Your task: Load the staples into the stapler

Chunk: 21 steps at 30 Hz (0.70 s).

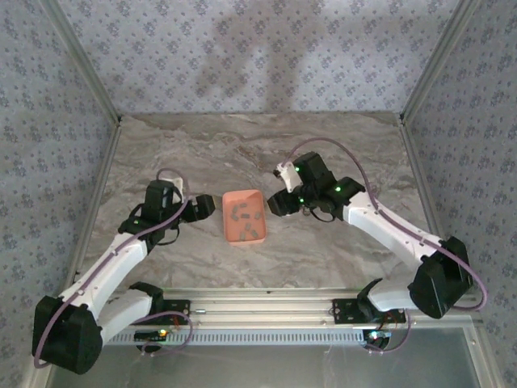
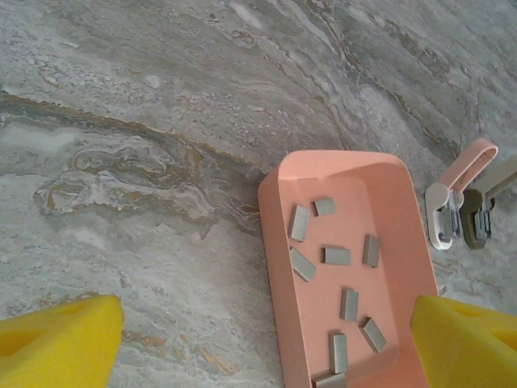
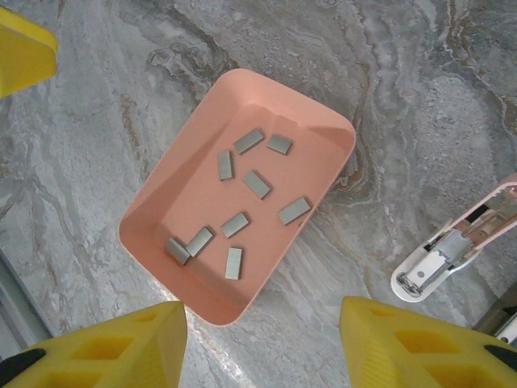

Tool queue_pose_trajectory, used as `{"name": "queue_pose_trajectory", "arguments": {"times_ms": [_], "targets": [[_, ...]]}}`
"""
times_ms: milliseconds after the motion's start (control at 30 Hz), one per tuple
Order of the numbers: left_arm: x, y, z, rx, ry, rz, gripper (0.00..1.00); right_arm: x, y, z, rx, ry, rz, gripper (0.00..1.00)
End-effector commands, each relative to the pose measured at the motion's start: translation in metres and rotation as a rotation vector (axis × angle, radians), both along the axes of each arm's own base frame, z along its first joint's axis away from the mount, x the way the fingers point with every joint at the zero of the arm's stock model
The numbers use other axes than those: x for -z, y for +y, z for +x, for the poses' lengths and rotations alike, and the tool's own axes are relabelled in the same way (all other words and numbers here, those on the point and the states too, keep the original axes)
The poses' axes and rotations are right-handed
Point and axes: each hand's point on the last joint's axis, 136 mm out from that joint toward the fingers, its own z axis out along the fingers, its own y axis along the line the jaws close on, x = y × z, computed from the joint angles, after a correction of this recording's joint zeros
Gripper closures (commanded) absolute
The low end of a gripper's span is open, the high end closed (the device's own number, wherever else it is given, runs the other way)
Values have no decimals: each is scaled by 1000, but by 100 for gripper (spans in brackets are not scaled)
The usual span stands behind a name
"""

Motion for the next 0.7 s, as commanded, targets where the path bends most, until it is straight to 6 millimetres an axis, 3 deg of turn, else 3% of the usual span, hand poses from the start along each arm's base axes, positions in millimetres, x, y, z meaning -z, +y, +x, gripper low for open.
{"name": "queue_pose_trajectory", "arguments": {"times_ms": [0, 667], "targets": [[-2, 6, 4, -54, -21, -30, 8, -5, 4, -1, 11, 6, -13, 46], [9, 16, 2, -103, -9, -40, 8, 6, 28, -6, 23, 51, -39, 47]]}}
